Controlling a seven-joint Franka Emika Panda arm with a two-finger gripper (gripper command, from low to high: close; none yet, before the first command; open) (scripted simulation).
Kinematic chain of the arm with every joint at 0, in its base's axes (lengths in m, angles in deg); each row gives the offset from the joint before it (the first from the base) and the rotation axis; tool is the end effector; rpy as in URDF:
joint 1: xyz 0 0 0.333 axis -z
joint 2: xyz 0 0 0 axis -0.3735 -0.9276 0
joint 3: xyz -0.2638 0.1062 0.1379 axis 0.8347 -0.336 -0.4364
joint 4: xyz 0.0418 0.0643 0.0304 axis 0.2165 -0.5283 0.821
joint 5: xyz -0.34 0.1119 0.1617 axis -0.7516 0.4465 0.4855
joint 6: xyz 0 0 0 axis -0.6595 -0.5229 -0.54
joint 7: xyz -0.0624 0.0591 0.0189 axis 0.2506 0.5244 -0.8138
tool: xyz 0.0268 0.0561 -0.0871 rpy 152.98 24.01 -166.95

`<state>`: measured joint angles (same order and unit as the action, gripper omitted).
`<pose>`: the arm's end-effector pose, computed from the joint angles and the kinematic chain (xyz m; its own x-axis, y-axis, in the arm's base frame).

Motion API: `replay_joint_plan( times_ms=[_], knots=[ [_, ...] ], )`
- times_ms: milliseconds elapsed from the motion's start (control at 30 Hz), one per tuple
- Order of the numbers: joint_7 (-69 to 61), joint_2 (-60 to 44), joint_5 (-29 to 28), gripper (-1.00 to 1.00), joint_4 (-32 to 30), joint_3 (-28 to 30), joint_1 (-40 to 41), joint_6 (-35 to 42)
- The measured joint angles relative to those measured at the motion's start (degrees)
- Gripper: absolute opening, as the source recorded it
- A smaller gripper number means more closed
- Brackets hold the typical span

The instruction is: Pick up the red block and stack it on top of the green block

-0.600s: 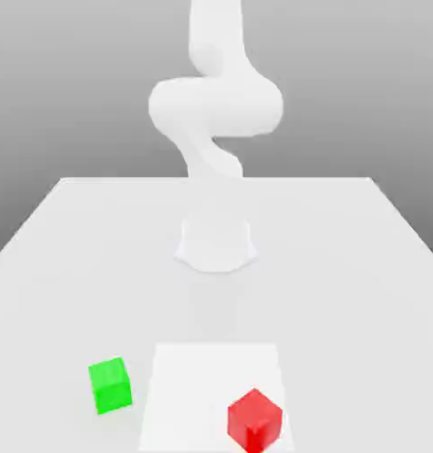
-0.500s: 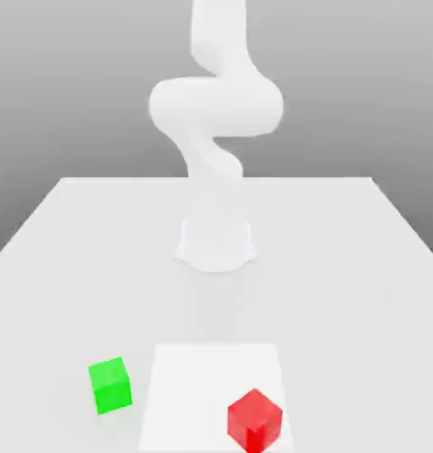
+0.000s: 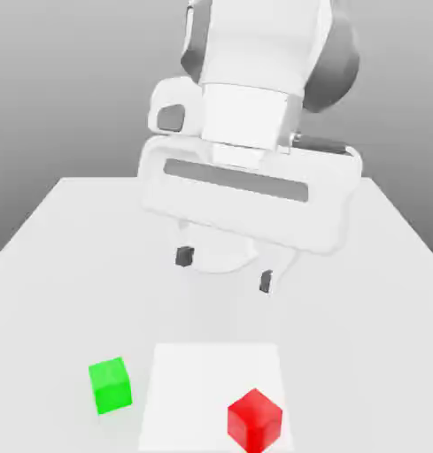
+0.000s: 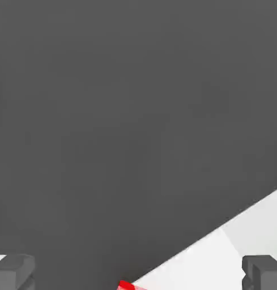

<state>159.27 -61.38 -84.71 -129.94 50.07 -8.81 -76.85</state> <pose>0.5004 0.0263 0.3461 0.1499 -0.9761 0.1575 -0.9680 -0.1773 -0.1777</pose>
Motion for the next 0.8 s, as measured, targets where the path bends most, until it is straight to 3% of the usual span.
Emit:
replay_joint_plan(
  times_ms=[267, 400, 433, 667, 800],
  knots=[
    [11.80, -14.80, 3.47, 0.00, -2.69, -0.50, -1.38, -6.84],
    [15.67, -22.93, -0.01, 0.00, -1.69, 2.66, -3.92, -13.05],
    [16.57, -24.81, -1.16, -1.00, -1.38, 3.61, -4.64, -14.52],
    [16.74, -25.15, -1.32, -1.00, -1.33, 3.77, -4.78, -14.90],
    [13.41, -18.10, 3.17, -1.00, -2.59, 0.49, -2.41, -9.29]
  ],
)
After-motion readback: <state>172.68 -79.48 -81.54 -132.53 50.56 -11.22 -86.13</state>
